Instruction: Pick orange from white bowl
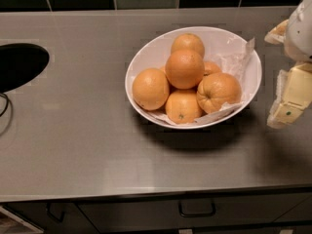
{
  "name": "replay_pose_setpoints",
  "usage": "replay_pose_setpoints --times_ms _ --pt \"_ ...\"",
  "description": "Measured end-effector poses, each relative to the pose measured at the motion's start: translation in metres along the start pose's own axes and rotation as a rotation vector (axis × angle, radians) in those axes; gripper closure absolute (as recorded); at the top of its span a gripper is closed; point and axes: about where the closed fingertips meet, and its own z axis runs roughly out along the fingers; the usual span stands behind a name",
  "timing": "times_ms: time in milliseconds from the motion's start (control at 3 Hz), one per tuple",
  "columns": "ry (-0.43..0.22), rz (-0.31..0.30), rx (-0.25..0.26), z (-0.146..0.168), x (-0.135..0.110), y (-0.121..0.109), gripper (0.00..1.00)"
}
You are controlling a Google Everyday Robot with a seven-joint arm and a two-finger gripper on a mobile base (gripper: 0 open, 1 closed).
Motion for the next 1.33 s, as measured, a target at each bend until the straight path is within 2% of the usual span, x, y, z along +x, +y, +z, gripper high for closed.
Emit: replay_pose_setpoints --times_ms 333,1333 --pt "0.0 0.0 0.0 0.0 0.0 0.0 0.0" --pt "-0.078 -0.158 0.043 -0.014 -0.069 -0.009 0.0"
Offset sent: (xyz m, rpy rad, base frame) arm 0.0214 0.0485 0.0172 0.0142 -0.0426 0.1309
